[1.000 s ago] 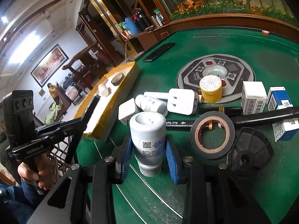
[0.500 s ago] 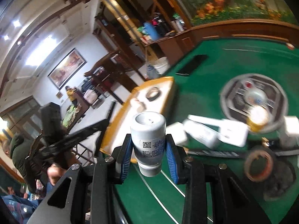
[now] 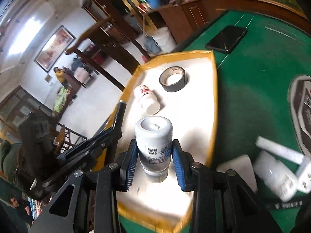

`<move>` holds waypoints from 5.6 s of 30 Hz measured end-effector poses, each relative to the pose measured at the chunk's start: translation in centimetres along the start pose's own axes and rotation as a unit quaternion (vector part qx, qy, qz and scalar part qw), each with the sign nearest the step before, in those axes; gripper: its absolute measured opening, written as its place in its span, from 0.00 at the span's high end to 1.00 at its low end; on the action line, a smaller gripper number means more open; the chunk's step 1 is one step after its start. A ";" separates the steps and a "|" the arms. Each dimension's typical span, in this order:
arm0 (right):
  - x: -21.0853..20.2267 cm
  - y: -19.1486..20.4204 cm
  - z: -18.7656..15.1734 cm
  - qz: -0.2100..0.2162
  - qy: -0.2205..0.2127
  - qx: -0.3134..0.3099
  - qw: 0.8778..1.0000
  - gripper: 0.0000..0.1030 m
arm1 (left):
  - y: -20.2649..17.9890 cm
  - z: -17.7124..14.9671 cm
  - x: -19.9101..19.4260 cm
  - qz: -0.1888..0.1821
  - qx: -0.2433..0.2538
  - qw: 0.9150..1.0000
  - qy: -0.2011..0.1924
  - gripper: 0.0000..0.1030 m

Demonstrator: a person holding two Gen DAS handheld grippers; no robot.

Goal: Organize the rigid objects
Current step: 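Carry the black marker into the tray with the left tool while the right tool carries the white bottle there, then grasp the white paint marker with the left tool while the right tool returns to the pile, then grasp the white green-labelled bottle with the right tool, then carry the paint marker into the tray with the left tool while the right tool drops the bottle there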

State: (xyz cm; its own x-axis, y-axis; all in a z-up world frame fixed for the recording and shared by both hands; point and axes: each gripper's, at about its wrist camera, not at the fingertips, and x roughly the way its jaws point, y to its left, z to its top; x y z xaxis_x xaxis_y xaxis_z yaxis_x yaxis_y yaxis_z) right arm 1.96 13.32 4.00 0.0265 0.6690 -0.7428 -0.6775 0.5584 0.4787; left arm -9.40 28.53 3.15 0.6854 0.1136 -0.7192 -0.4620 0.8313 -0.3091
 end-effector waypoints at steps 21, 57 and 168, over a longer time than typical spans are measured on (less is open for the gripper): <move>6.4 0.6 4.0 -0.062 0.002 0.004 0.998 0.67 | 1.1 0.3 1.2 -0.008 -0.013 1.000 0.001 0.85; -9.0 -7.3 -11.3 -0.086 0.082 -0.097 0.988 0.55 | -11.8 -4.3 -4.1 -0.085 0.149 0.985 0.015 0.50; -5.7 0.5 -6.3 0.026 -0.041 -0.019 0.999 0.67 | -2.5 -2.8 -1.2 -0.035 0.011 0.999 -0.006 0.86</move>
State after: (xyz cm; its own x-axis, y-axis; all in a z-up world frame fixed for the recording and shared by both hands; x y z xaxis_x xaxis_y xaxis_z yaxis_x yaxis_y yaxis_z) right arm -3.13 6.69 5.53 0.0506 0.7356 -0.6755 -0.7066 0.5044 0.4963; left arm -10.68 24.80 3.06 0.7230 0.0608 -0.6882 -0.3998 0.8493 -0.3449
